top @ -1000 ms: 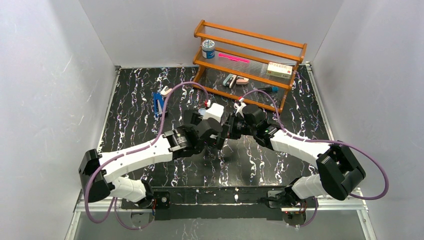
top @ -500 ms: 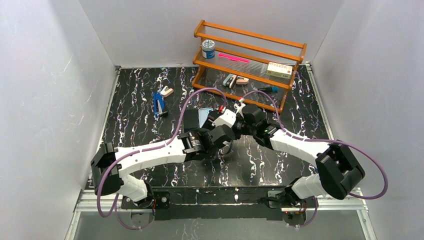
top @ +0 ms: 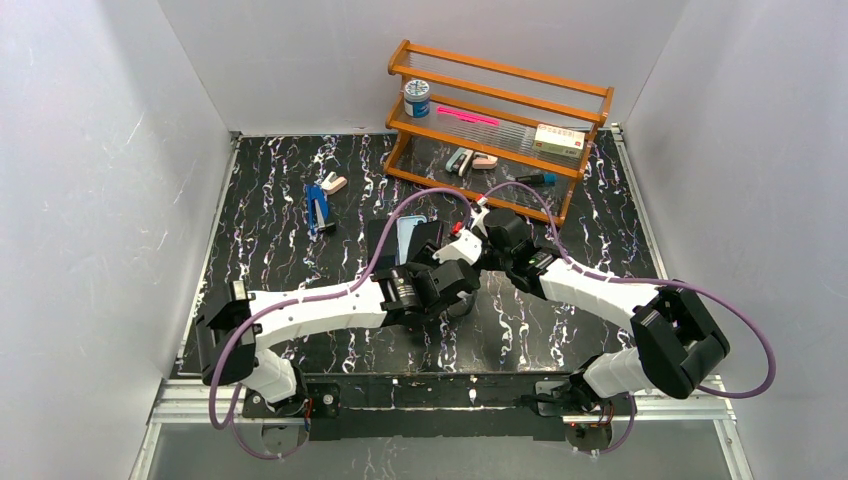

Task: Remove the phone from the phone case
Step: Remove the phone case from the phone, then place the phone at the center of the board, then place the phone case at the center of the board.

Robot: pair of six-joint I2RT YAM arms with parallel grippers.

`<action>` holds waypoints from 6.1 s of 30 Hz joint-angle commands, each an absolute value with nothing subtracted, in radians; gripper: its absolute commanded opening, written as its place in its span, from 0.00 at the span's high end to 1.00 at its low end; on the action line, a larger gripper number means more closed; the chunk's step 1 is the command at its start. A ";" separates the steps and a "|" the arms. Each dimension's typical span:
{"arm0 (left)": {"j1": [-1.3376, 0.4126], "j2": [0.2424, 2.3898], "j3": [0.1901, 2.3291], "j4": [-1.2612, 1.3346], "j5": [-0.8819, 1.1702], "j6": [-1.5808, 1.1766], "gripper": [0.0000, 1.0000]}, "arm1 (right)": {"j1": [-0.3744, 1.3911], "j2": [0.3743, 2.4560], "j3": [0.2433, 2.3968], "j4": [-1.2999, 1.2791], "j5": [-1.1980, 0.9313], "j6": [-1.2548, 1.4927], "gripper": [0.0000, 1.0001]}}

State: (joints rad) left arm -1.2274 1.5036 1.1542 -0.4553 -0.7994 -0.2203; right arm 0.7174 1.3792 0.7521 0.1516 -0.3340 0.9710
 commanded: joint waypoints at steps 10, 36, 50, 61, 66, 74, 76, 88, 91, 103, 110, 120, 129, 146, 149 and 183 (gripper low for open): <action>-1.232 1.563 1.177 -0.482 -0.976 -0.184 0.66 | 0.718 1.335 0.802 0.278 -0.404 1.015 0.99; -1.382 1.507 1.228 -0.679 -0.992 -0.362 1.00 | 0.677 1.405 0.819 0.256 -0.159 1.090 0.99; -1.378 1.443 1.201 -1.007 -0.968 -0.622 1.00 | 0.595 1.398 0.818 0.192 -0.141 0.973 0.99; -1.328 1.495 1.125 -1.108 -0.924 -0.734 1.00 | 0.571 1.302 0.683 0.237 -0.282 0.861 0.99; -1.321 1.559 1.107 -1.108 -0.948 -0.744 1.00 | 0.571 1.297 0.647 0.241 -0.331 0.847 0.99; -1.321 1.659 1.118 -1.083 -0.927 -0.736 0.94 | 0.571 1.293 0.610 0.241 -0.352 0.835 0.99; -1.321 1.671 1.115 -1.064 -0.920 -0.730 0.91 | 0.572 1.294 0.605 0.242 -0.355 0.830 0.99; -1.334 1.798 1.136 -1.044 -0.893 -0.776 0.80 | 0.571 1.316 0.596 0.252 -0.361 0.821 0.99; -1.335 1.812 1.134 -1.034 -0.897 -0.779 0.76 | 0.570 1.317 0.593 0.252 -0.365 0.817 0.99; -1.335 1.855 1.124 -0.942 -0.878 -0.741 0.54 | 0.569 1.311 0.590 0.246 -0.370 0.811 0.99; -1.335 1.870 1.115 -0.937 -0.855 -0.744 0.50 | 0.568 1.304 0.587 0.228 -0.376 0.803 0.99; -1.328 1.840 1.096 -0.873 -0.836 -0.705 0.27 | 0.568 1.306 0.586 0.217 -0.401 0.796 0.99; -1.288 1.754 1.051 -0.774 -0.749 -0.648 0.04 | 0.568 1.257 0.594 0.139 -0.397 0.751 0.99; -1.132 1.490 0.930 -0.616 -0.519 -0.563 0.02 | 0.596 1.294 0.551 0.140 -0.546 0.724 0.99; -1.029 1.376 0.905 -0.584 -0.432 -0.541 0.02 | 0.614 1.331 0.553 0.153 -0.566 0.717 0.99; -0.572 1.247 0.615 -0.213 -0.045 -0.704 0.02 | 0.744 1.655 0.654 0.330 -0.554 0.923 0.96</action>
